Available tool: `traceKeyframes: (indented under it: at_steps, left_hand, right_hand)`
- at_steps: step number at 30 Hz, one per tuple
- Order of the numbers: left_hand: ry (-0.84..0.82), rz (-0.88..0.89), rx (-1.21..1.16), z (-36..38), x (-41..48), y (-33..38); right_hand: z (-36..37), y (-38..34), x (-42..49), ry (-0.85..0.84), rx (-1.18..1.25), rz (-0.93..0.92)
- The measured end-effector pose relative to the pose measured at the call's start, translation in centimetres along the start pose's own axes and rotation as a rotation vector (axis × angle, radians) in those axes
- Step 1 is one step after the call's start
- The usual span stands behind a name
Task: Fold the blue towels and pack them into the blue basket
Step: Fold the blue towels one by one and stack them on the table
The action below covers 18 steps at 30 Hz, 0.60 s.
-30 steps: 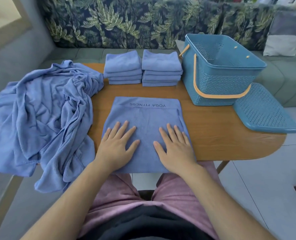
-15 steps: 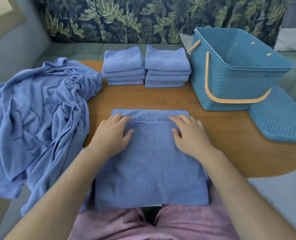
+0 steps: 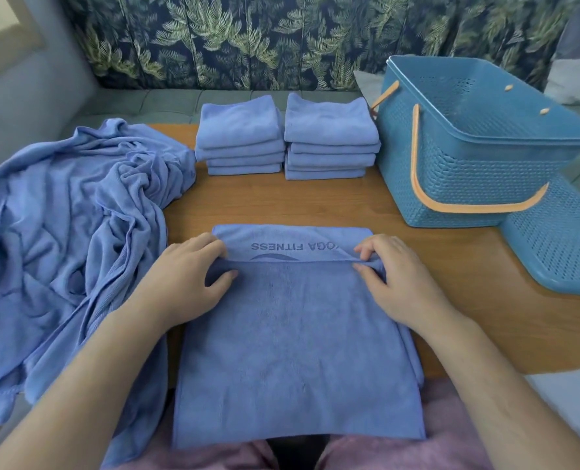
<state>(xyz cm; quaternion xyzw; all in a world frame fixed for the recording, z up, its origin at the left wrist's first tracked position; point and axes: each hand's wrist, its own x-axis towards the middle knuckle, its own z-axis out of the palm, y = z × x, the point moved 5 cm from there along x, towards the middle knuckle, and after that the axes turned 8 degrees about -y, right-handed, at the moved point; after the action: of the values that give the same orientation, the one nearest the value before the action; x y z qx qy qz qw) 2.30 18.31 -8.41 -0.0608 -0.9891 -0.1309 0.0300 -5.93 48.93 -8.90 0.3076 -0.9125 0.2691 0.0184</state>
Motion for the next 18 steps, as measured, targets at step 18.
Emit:
traceKeyframes:
  at_steps: [18]
  left_hand:
    - [0.081,-0.261,-0.146,-0.2,0.4,-0.7]
  right_hand:
    - [-0.3,1.0,0.2,-0.043,-0.064,0.319]
